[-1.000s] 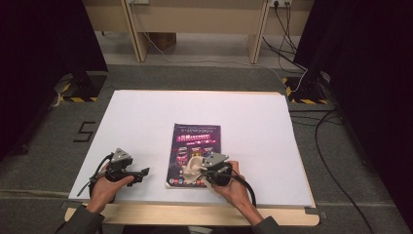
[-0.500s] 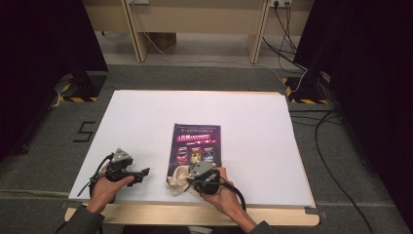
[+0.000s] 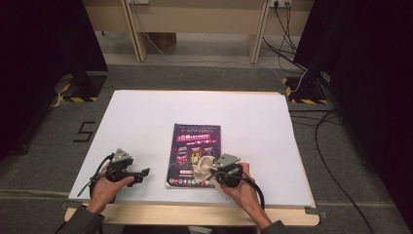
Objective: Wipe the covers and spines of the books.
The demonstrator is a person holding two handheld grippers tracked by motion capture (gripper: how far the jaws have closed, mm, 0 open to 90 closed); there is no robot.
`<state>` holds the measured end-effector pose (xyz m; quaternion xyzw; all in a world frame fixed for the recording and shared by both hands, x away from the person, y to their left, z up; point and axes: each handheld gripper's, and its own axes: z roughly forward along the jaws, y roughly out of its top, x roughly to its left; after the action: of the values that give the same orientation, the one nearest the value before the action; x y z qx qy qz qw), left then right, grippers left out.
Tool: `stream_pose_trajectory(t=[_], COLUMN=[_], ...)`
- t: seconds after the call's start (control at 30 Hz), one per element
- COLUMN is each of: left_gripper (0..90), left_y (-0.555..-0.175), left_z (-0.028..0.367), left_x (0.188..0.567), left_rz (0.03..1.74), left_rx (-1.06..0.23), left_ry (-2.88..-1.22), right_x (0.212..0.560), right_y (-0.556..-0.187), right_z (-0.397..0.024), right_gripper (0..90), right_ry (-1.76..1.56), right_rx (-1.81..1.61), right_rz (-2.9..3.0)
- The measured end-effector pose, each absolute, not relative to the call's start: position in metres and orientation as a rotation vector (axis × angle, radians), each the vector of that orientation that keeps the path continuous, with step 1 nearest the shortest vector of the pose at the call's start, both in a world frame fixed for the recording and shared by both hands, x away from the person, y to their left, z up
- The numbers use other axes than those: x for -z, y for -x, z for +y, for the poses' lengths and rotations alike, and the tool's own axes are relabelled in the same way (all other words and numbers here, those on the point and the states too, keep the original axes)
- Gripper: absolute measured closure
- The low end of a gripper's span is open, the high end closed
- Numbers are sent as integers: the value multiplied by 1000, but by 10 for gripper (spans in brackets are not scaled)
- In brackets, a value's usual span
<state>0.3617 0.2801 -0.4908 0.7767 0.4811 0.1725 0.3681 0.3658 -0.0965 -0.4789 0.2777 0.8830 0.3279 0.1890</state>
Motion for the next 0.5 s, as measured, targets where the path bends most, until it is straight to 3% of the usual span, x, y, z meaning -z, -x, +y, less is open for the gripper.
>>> stream_pose_trajectory(t=[0.33, 0.5], left_gripper=[184, 184], left_y=[-361, -361], left_z=[279, 279], left_x=[491, 491], left_rz=[1237, 1236], left_rx=[-444, -442], left_ry=[-1999, -2001], right_x=[481, 482], right_y=[-339, -343], right_z=[-107, -112], right_gripper=[753, 755], right_ry=[-772, -783], right_rx=[-979, -954], right_rz=[2500, 2467])
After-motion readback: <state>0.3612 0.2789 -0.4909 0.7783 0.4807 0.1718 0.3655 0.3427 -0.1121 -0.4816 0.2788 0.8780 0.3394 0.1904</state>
